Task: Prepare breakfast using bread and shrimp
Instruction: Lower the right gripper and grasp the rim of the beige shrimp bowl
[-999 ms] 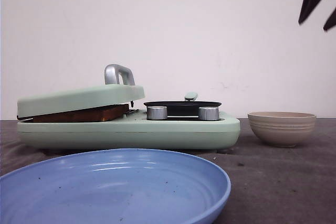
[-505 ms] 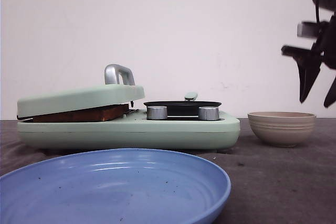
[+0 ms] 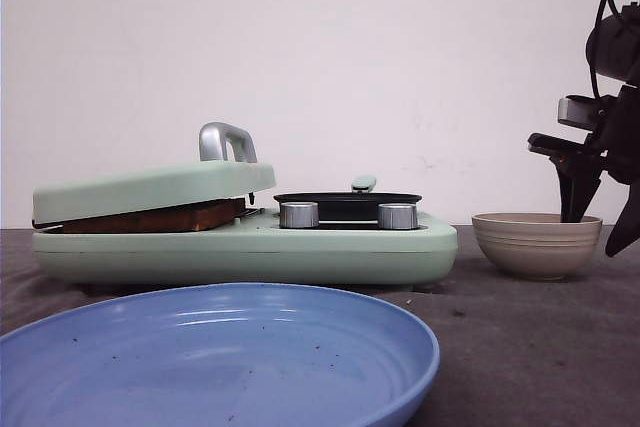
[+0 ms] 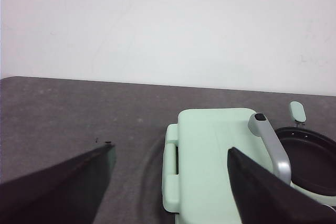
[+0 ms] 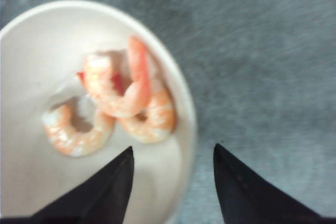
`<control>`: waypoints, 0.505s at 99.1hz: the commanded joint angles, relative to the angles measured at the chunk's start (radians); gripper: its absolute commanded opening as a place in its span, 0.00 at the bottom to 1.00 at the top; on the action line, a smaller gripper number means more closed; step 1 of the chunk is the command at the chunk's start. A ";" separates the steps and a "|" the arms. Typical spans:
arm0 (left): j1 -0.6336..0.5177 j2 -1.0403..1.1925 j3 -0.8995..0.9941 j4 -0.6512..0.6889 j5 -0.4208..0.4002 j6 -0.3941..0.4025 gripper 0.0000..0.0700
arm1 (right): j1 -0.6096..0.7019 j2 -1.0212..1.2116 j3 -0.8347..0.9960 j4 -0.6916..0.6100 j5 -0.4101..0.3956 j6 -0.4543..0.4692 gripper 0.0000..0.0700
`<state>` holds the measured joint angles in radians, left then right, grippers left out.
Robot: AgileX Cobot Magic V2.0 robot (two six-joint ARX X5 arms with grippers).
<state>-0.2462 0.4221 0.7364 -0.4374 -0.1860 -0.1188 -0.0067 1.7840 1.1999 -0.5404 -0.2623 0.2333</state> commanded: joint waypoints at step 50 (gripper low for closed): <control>-0.001 0.002 0.003 0.011 0.000 -0.003 0.56 | 0.026 0.079 0.019 -0.039 -0.058 -0.006 0.40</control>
<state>-0.2462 0.4221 0.7364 -0.4374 -0.1860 -0.1188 0.0128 1.8381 1.2030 -0.5755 -0.3149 0.2325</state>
